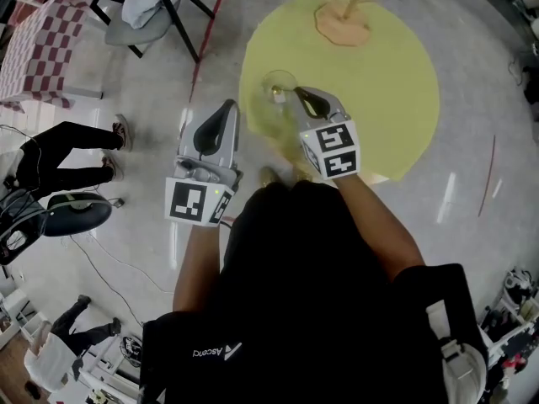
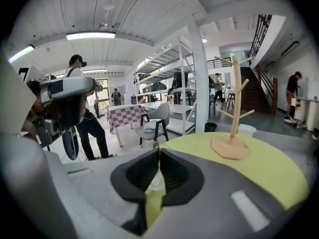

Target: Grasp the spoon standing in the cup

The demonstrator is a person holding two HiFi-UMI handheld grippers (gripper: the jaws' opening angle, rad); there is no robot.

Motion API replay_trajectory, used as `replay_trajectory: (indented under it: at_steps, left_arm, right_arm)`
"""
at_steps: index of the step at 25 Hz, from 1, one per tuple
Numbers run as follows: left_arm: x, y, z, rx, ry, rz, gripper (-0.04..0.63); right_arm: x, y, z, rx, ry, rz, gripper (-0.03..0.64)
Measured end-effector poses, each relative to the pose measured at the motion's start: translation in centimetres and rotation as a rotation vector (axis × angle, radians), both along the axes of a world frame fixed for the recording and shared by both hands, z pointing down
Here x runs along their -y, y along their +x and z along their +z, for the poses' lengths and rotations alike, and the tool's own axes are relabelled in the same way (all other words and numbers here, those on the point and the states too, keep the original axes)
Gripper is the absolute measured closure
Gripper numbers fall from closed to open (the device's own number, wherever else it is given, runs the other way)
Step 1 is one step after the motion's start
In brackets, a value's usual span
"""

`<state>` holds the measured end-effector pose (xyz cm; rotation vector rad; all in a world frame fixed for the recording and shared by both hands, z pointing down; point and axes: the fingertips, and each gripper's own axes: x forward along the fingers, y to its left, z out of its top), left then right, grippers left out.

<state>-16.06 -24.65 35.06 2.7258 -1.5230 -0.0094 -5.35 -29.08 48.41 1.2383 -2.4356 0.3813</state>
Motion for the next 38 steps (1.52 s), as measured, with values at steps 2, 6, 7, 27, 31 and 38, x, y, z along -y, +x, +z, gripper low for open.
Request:
replay_trajectory:
  at_steps: [2, 6, 7, 27, 31, 38]
  left_arm:
    - [0.0, 0.0, 0.0, -0.002, 0.001, 0.008, 0.584]
    - [0.1, -0.1, -0.4, -0.006, 0.010, 0.025, 0.584]
    - [0.1, -0.1, -0.6, -0.007, 0.013, 0.029, 0.584]
    - [-0.9, 1.4, -6.0, -0.015, 0.114, 0.088, 0.584]
    - [-1.0, 1.8, -6.2, -0.010, 0.117, 0.091, 0.584]
    - [-1.3, 2.3, -6.6, -0.005, 0.125, 0.090, 0.584]
  right_arm:
    - [0.1, 0.0, -0.3, -0.006, 0.010, -0.003, 0.606]
    - [0.2, 0.0, -2.0, -0.024, 0.048, -0.013, 0.607]
    - [0.1, 0.0, -2.6, -0.027, 0.057, -0.016, 0.607]
    - [-4.8, 2.9, -16.6, 0.106, 0.215, -0.086, 0.607]
    - [-5.2, 3.3, -16.8, 0.121, 0.218, -0.084, 0.609]
    - [-5.4, 3.8, -16.7, 0.125, 0.214, -0.090, 0.609]
